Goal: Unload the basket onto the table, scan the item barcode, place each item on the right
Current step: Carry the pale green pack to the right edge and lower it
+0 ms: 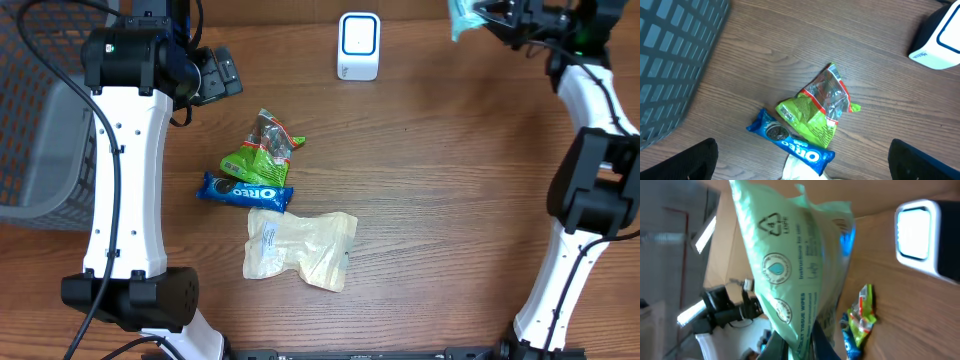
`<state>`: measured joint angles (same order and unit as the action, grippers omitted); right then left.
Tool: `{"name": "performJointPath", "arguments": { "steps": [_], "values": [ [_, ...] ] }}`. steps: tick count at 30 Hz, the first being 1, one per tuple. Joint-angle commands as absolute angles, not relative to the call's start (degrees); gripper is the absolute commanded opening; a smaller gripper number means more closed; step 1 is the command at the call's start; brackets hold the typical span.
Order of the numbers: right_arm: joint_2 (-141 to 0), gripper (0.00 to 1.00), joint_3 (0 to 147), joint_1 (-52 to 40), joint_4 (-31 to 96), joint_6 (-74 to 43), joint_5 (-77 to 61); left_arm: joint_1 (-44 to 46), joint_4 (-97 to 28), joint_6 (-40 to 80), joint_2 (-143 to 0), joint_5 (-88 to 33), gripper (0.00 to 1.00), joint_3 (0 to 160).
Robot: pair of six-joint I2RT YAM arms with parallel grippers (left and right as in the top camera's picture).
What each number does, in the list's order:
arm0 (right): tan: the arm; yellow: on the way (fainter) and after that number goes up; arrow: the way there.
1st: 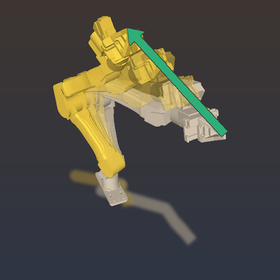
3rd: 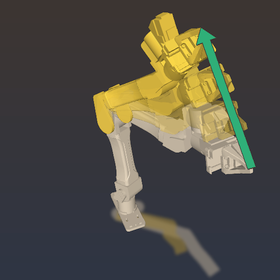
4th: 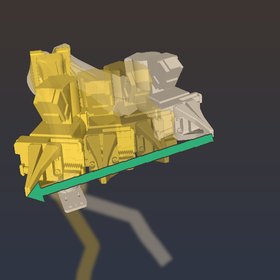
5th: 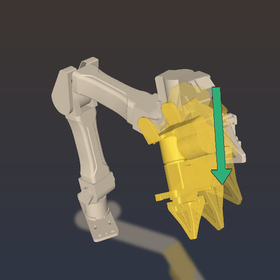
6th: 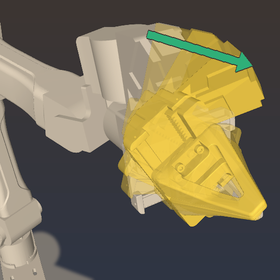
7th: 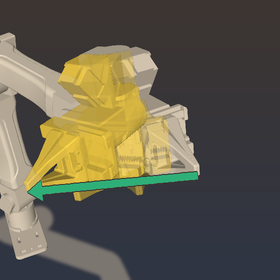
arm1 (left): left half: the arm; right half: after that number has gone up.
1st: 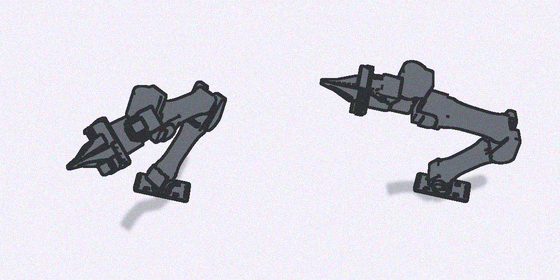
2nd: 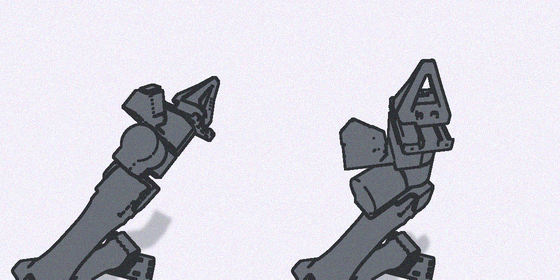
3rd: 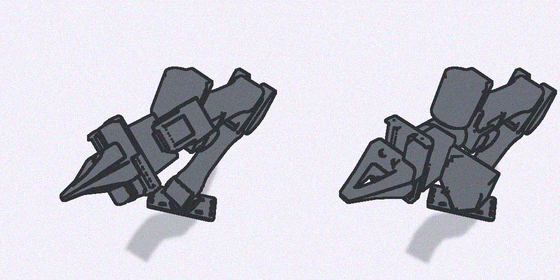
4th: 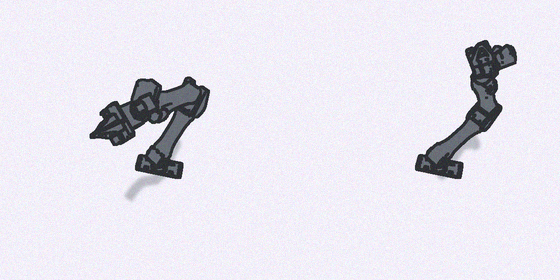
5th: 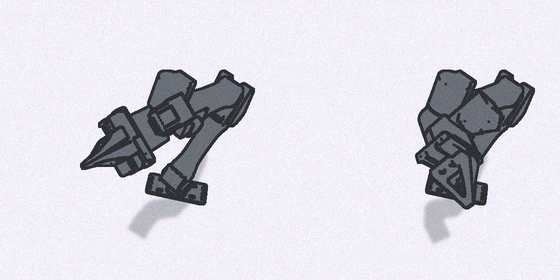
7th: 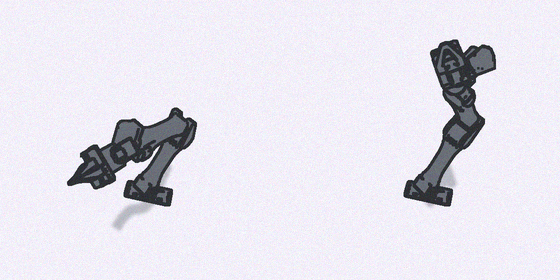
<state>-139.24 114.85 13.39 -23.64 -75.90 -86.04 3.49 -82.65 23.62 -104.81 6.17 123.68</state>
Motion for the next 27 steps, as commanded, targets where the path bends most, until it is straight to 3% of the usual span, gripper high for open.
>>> {"name": "performJointPath", "arguments": {
  "steps": [1, 10, 15, 23, 27],
  "values": [
    [-138.34, 0.04, 115.46, 14.5, -13.5, -61.36, -84.62, 3.4, -82.43, 22.72, -105.43, 5.93, 1.0, 123.85],
    [-135.13, 0.04, 115.48, 15.16, 33.04, -23.07, -70.41, 3.4, -82.43, 22.72, -105.43, 5.93, 1.0, 123.85],
    [-125.43, 0.04, 115.5, 15.53, 53.98, -5.48, -52.66, 3.4, -82.43, 22.72, -105.43, 5.93, 1.0, 123.85],
    [-111.18, 0.04, 115.5, 14.7, 72.6, -0.51, -17.63, 3.4, -82.43, 22.72, -105.43, 5.93, 1.0, 123.85],
    [-111.09, 0.04, 115.18, 14.2, 79.15, -9.67, -0.49, 3.4, -82.43, 22.72, -105.43, 5.93, 1.0, 123.85]
  ]
}}
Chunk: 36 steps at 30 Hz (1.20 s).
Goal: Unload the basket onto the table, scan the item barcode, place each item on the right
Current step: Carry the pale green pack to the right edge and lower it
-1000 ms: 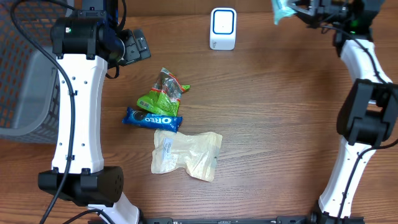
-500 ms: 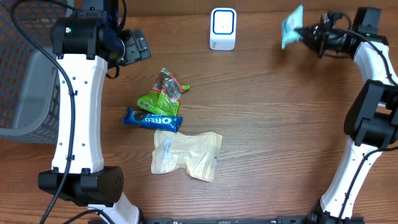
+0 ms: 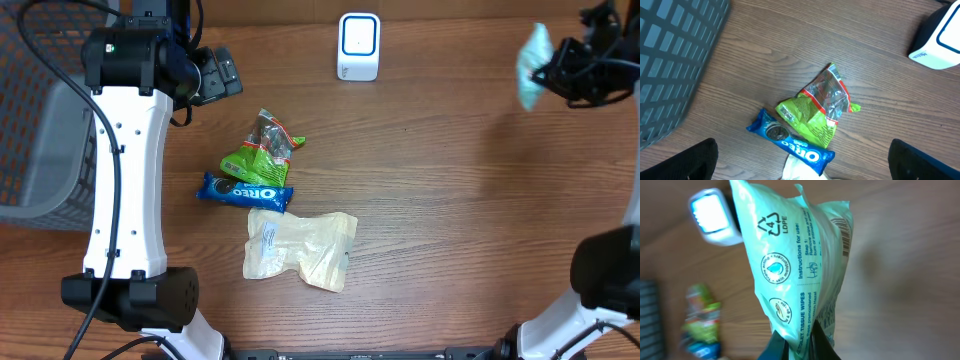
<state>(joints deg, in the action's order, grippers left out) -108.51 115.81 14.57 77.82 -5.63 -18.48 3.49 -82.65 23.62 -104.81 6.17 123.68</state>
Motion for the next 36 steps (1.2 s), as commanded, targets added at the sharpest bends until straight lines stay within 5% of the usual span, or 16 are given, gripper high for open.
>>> {"name": "performJointPath", "arguments": {
  "steps": [1, 18, 21, 23, 24, 32, 36],
  "values": [
    [-111.15, 0.04, 114.34, 14.22, 80.42, -12.16, 1.1, 3.4, -82.43, 22.72, -105.43, 5.93, 1.0, 123.85],
    [-111.15, 0.05, 88.49, 23.22, 67.11, -21.3, 7.44, 3.4, -82.43, 22.72, -105.43, 5.93, 1.0, 123.85],
    [-111.15, 0.49, 88.62, 24.53, 65.19, -21.26, 6.74, 3.4, -82.43, 22.72, -105.43, 5.93, 1.0, 123.85],
    [-111.15, 0.94, 88.62, 24.84, 64.16, -20.78, 2.52, 3.4, -82.43, 22.72, -105.43, 5.93, 1.0, 123.85],
    [-111.15, 1.0, 88.62, 24.88, 63.51, -19.07, -1.28, 3.4, -82.43, 22.72, -105.43, 5.93, 1.0, 123.85],
    [-111.13, 1.0, 88.62, 23.81, 61.87, -7.11, -35.14, 3.4, -82.43, 22.72, -105.43, 5.93, 1.0, 123.85],
    [-111.11, 1.0, 88.62, 19.73, 65.25, -5.56, -38.28, 3.4, -82.46, 22.72, -105.43, 5.93, 1.0, 123.85]
  ]
}}
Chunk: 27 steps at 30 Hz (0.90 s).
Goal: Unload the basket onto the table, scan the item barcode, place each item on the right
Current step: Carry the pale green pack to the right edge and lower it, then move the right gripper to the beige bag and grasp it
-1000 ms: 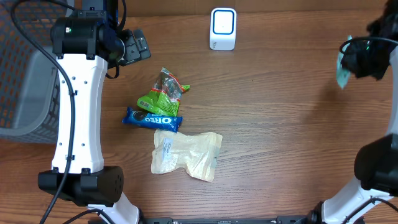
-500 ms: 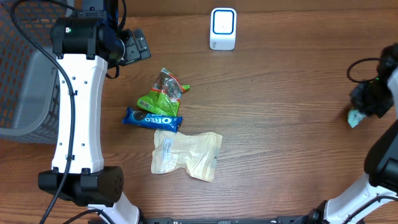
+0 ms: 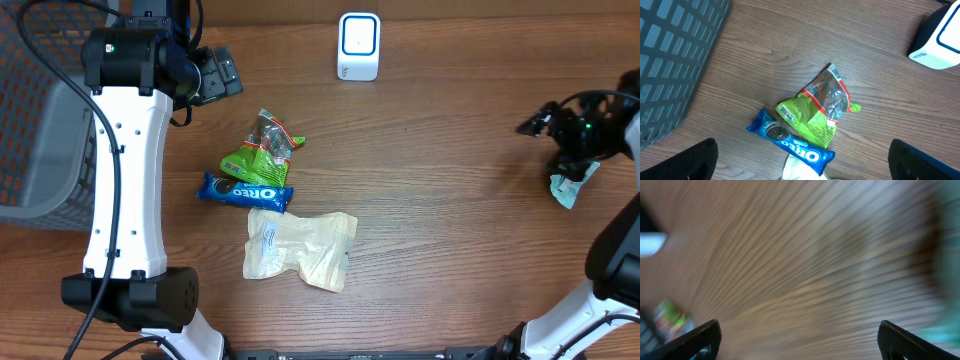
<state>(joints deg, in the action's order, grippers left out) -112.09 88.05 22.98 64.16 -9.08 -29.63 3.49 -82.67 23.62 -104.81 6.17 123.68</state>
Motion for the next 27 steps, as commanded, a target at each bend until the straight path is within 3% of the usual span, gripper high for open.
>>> {"name": "performJointPath", "arguments": {
  "steps": [1, 9, 27],
  "values": [
    [-111.11, 1.0, 88.62, 18.26, 66.28, -4.75, -38.24, 3.4, -82.43, 22.72, -105.43, 5.93, 1.0, 123.85],
    [-111.11, 0.82, 88.62, -0.4, 67.75, 3.57, -35.05, 3.4, -82.43, 22.72, -105.43, 5.93, 1.0, 123.85],
    [-111.02, 0.84, 90.45, -46.5, 63.22, 6.55, -3.31, 3.4, -82.43, 22.72, -105.43, 5.93, 1.0, 123.85]
  ]
}}
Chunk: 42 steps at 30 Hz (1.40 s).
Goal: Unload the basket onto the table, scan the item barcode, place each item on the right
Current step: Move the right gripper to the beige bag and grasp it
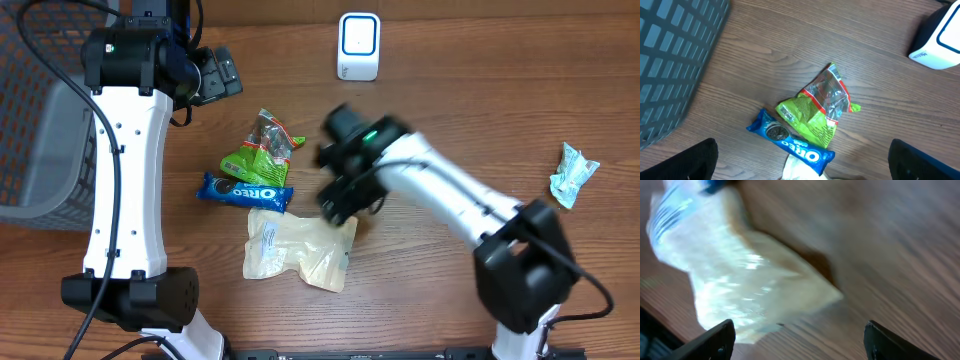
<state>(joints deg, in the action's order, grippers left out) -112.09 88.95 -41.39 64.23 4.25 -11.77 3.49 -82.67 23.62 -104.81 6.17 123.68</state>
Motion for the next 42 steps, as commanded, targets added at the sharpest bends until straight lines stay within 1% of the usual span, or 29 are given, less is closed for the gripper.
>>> {"name": "performJointPath", "arguments": {
  "steps": [1, 4, 9, 15, 20, 30, 35, 39, 42],
  "values": [
    [-111.02, 0.84, 90.39, -48.56, 62.52, 7.92, -1.34, 3.4, -82.43, 22.72, -105.43, 5.93, 1.0, 123.85],
    [-111.02, 0.84, 90.39, -53.87, 60.62, 14.61, 0.86, 3.4, -82.43, 22.72, -105.43, 5.93, 1.0, 123.85],
    [-111.28, 0.84, 90.3, -57.3, 55.9, 19.27, -0.34, 3.4, -82.43, 22.72, -105.43, 5.93, 1.0, 123.85],
    [-113.01, 0.84, 90.02, -56.99, 51.94, 19.99, -3.16, 3.4, -82.43, 22.72, -105.43, 5.93, 1.0, 123.85],
    [-116.92, 0.82, 90.02, -56.93, 52.58, 20.51, -4.62, 3.4, -82.43, 22.72, -105.43, 5.93, 1.0, 123.85],
    [-119.33, 0.82, 90.02, -56.82, 52.42, 22.59, -4.36, 3.4, -82.43, 22.72, -105.43, 5.93, 1.0, 123.85],
    [-121.14, 0.82, 90.02, -56.84, 46.81, 22.57, -8.73, 3.4, -82.43, 22.72, -105.43, 5.93, 1.0, 123.85],
    [-124.81, 0.77, 90.02, -56.82, 48.34, 22.63, -8.8, 3.4, -82.43, 22.72, -105.43, 5.93, 1.0, 123.85],
    [-125.29, 0.66, 90.06, -56.84, 48.66, 22.79, -7.31, 3.4, -82.43, 22.72, -105.43, 5.93, 1.0, 123.85]
  ]
}}
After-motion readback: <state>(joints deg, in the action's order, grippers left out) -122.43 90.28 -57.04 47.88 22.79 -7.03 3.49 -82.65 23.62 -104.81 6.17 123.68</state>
